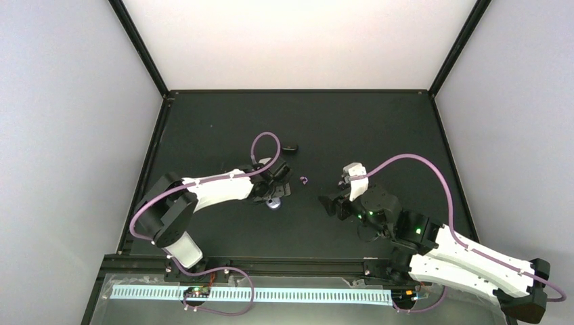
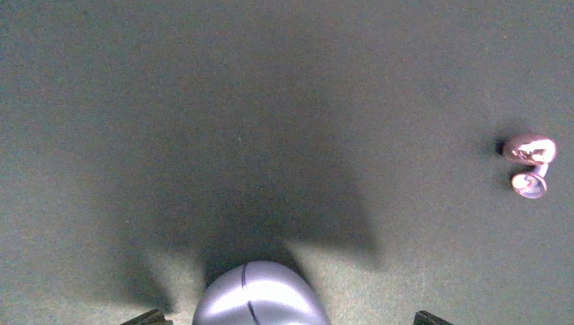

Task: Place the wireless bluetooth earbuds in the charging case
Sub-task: Move the charging case to the center of the board, then pick up the charging case at the center of the board.

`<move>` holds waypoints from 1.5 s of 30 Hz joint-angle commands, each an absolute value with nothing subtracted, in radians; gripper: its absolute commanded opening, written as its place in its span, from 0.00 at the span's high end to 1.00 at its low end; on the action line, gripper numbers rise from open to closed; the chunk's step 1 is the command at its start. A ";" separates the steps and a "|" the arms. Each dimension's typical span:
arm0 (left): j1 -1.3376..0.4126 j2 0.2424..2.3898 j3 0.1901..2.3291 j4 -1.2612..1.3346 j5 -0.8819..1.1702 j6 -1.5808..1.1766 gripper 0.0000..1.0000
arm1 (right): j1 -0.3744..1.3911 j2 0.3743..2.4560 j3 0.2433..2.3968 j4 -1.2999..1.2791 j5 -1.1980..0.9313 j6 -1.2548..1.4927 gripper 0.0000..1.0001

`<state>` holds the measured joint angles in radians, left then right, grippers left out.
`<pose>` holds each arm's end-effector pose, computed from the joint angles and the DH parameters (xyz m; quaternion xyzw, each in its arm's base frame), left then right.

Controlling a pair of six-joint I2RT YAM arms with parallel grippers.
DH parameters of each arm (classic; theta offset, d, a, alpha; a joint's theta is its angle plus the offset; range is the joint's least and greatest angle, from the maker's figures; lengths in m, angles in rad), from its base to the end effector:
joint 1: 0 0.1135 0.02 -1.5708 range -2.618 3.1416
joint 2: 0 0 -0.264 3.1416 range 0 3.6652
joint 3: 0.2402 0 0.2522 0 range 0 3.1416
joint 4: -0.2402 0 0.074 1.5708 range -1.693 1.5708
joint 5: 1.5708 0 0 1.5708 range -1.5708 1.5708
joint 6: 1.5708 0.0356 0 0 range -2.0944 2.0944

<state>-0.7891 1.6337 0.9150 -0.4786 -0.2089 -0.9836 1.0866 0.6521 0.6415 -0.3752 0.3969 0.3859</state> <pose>0.2167 -0.2078 0.1595 -0.1141 0.9708 -0.0783 0.1961 0.0842 0.1305 0.2909 -0.1757 0.8017 0.2465 0.5155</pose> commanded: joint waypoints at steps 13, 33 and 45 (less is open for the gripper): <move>-0.743 0.826 0.793 -0.565 -0.432 -0.622 0.01 | 1.083 1.206 0.836 -0.295 0.125 0.321 0.17; -0.741 0.375 0.666 -0.558 -0.512 -0.355 0.01 | 1.083 1.925 1.267 -0.351 0.101 0.171 0.21; -0.741 0.374 0.664 -0.545 -0.512 -0.342 0.01 | 1.081 1.978 1.264 -0.371 0.111 0.151 0.32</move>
